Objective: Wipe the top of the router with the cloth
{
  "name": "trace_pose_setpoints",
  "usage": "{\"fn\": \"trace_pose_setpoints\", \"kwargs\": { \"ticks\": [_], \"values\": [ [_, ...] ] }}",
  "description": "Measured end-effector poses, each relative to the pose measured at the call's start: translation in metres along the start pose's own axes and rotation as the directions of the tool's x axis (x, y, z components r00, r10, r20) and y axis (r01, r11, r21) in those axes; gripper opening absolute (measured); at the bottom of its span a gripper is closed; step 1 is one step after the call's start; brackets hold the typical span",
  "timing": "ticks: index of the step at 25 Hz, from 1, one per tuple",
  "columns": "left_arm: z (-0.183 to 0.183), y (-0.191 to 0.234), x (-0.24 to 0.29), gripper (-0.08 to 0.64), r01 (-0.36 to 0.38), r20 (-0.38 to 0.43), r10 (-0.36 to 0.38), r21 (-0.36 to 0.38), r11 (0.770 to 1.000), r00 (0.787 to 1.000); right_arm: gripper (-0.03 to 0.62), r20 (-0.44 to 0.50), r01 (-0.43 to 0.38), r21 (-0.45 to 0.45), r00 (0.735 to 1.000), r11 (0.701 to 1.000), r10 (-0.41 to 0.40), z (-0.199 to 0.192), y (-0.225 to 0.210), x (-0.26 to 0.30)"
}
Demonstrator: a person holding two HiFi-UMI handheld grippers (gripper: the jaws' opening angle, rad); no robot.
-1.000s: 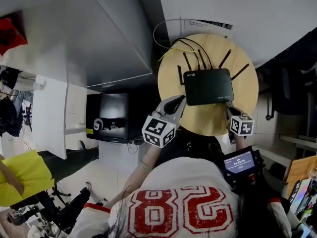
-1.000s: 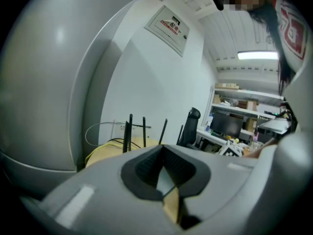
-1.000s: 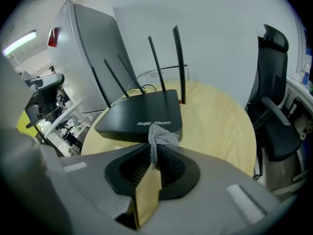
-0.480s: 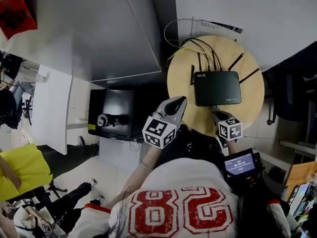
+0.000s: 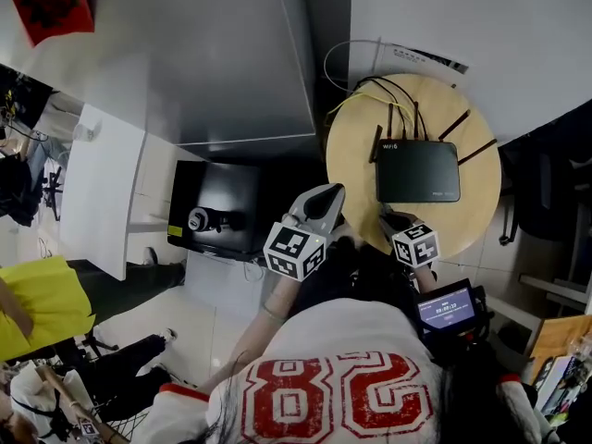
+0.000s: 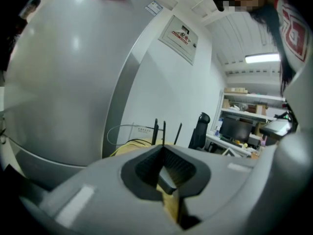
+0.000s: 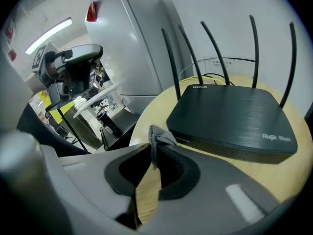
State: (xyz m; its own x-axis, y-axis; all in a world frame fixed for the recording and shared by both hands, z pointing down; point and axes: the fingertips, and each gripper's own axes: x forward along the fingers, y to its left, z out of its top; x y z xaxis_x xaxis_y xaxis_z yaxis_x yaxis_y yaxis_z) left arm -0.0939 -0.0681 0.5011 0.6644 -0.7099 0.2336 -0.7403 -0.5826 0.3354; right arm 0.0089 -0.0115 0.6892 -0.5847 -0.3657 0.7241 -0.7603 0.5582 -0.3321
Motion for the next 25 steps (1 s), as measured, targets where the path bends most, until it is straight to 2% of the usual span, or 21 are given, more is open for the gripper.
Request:
{"fn": "trace_pose_setpoints", "kwargs": {
  "ticks": [8, 12, 19, 25],
  "values": [
    [0.005, 0.012, -0.005, 0.005, -0.033, 0.027, 0.033, -0.018, 0.999, 0.999, 0.038, -0.021, -0.040, -0.060, 0.999, 0.997, 0.039, 0.014, 0.010, 0.007],
    [0.006, 0.018, -0.006, 0.005, -0.045, 0.029, 0.046, -0.025, 0.999, 0.999, 0.038, 0.004, -0.051, -0.081, 0.999, 0.995, 0.051, 0.035, 0.012, 0.008],
    [0.008, 0.033, -0.008, 0.005, -0.103, 0.040, 0.105, -0.043, 0.994, 0.994, 0.038, 0.009, -0.050, -0.131, 0.999, 0.990, 0.052, 0.075, -0.009, 0.020],
    [0.009, 0.052, -0.018, 0.005, -0.195, 0.057, 0.198, -0.063, 0.979, 0.978, 0.038, -0.004, -0.043, -0.169, 0.999, 0.985, 0.043, 0.106, -0.036, 0.037]
  ]
}}
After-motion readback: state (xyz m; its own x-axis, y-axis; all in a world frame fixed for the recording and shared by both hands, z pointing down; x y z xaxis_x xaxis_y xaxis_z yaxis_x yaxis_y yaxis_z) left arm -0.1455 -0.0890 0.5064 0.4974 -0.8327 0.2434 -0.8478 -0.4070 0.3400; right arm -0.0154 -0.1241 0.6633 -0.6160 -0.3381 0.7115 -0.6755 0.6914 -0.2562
